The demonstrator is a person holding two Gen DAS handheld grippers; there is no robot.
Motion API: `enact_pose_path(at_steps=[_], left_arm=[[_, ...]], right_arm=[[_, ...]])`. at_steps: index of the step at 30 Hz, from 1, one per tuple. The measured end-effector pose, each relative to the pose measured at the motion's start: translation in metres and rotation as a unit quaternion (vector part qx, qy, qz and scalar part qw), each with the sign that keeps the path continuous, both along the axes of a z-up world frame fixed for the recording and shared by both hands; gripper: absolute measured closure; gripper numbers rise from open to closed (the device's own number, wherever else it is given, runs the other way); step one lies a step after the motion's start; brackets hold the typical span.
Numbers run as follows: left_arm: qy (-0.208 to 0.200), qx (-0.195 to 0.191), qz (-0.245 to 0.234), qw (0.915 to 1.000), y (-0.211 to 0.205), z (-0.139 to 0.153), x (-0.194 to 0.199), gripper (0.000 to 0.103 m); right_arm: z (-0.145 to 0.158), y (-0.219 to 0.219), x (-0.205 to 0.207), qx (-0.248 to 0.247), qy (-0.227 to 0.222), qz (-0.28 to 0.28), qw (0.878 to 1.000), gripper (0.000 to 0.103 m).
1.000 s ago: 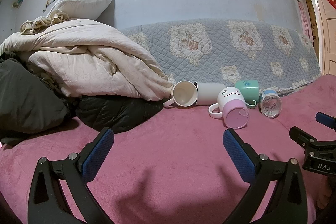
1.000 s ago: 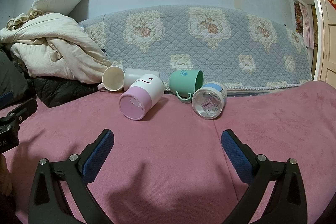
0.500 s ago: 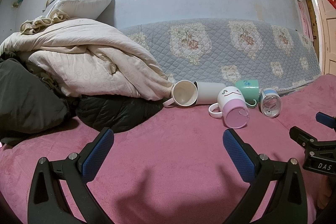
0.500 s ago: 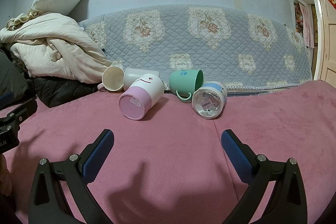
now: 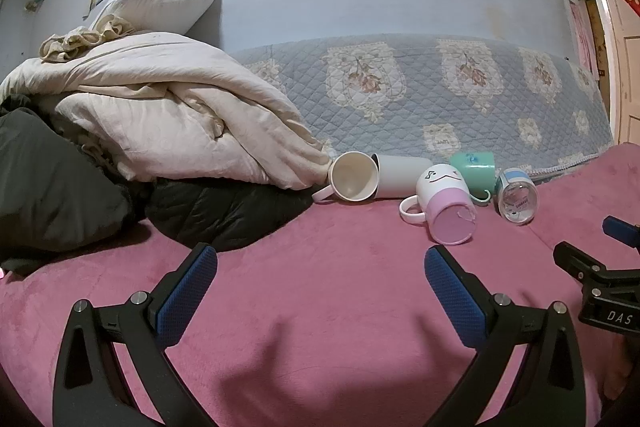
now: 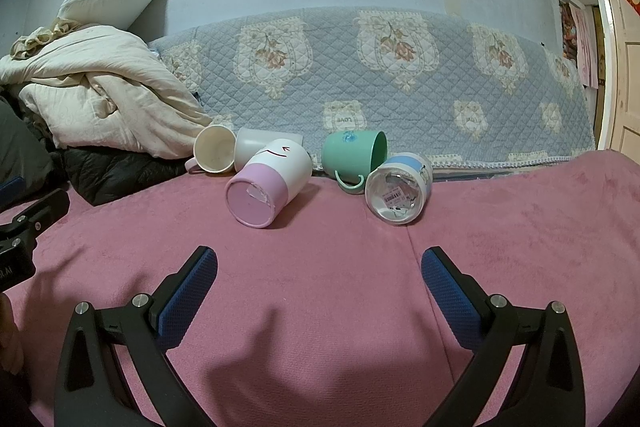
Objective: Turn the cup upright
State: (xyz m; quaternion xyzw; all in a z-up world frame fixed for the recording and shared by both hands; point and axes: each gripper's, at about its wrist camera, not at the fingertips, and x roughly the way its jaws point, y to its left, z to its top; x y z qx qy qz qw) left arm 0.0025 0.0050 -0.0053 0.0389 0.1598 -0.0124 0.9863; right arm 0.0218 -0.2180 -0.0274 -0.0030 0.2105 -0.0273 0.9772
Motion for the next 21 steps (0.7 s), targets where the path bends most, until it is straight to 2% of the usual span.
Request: enact_pose_path(at_steps=[21], left_arm=[[0.002, 0.006, -0.001, 1.0, -0.0012, -0.0005, -0.0013, 0.0]], right_arm=[[-0.0062, -0.0008, -0.0029, 0.003, 0.004, -0.004, 1.0, 0.0]])
